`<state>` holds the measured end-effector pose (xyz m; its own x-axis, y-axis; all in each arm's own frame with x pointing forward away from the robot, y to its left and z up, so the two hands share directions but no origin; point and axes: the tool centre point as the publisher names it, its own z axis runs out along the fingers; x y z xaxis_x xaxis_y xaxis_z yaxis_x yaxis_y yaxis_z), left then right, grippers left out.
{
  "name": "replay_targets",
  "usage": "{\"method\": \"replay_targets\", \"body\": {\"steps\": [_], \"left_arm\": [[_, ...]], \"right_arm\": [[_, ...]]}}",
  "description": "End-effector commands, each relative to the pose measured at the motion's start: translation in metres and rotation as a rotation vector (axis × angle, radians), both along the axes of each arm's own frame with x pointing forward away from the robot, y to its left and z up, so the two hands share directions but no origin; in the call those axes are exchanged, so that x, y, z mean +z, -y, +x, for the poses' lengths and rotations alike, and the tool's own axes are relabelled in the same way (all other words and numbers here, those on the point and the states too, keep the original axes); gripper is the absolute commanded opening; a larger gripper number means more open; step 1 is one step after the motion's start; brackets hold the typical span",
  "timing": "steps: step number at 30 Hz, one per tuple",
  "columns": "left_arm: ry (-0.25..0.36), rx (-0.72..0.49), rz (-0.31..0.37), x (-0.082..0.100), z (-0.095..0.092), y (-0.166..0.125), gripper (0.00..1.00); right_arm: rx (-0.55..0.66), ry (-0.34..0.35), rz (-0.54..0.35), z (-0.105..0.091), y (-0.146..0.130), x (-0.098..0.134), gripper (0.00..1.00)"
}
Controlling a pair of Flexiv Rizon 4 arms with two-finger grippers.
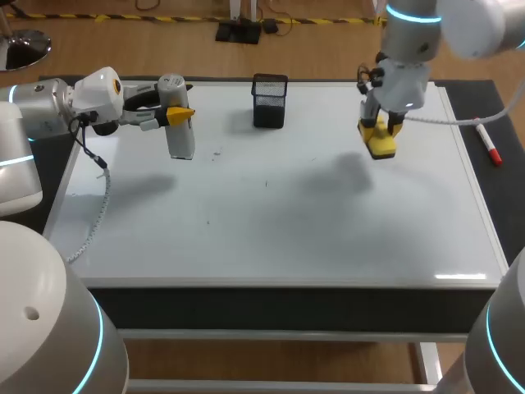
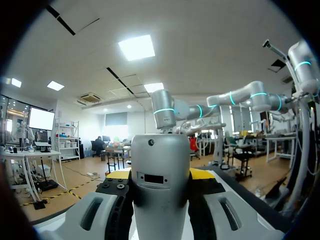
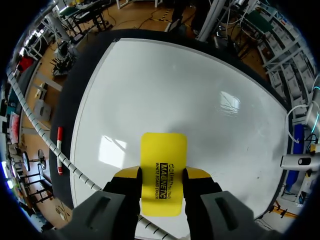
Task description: Pick up the inspection probe, press it on each red-marked spot on the whiteboard one by one, put down the probe, pick up the eraser, and wipe off all the red marks.
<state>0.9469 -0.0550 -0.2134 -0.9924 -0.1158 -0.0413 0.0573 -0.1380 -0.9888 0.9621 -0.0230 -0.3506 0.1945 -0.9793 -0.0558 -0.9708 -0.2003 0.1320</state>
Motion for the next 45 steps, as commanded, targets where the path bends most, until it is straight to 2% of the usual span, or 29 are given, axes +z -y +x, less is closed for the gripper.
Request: {"method": "replay_targets", "body": {"steps": [1, 12, 14, 20, 28, 33, 38, 45], "left_arm": [[0.001, -0.002, -0.001, 0.0, 0.001, 0.0, 0.0], [0.001, -0.002, -0.001, 0.0, 0.001, 0.0, 0.0], [0.001, -0.002, -0.001, 0.0, 0.001, 0.0, 0.0], [0.001, -0.002, -0.001, 0.0, 0.001, 0.0, 0.0], [0.001, -0.002, -0.001, 0.0, 0.001, 0.0, 0.0], [0.001, -0.002, -0.001, 0.0, 0.001, 0.0, 0.0], [0.001, -0.002, -0.001, 0.0, 0.001, 0.0, 0.0], [0.001, -0.002, -0.001, 0.0, 0.001, 0.0, 0.0]], "right_arm": [[0.005, 0.007, 0.018, -0.004, 0.014, 0.008, 0.0], [0.005, 0.007, 0.018, -0.004, 0.014, 0.008, 0.0], [0.004, 0.015, -0.016, -0.004, 0.012, 0.002, 0.0], [0.006, 0.032, -0.04, 0.04, -0.007, -0.008, 0.0], [-0.097, -0.055, 0.01, 0.101, -0.035, -0.038, 0.0], [-0.144, -0.087, 0.003, 0.136, -0.051, -0.054, 0.0], [-0.156, -0.101, -0.002, 0.162, -0.062, -0.058, 0.0], [-0.151, -0.082, -0.012, 0.185, -0.072, -0.051, 0.0]]}}
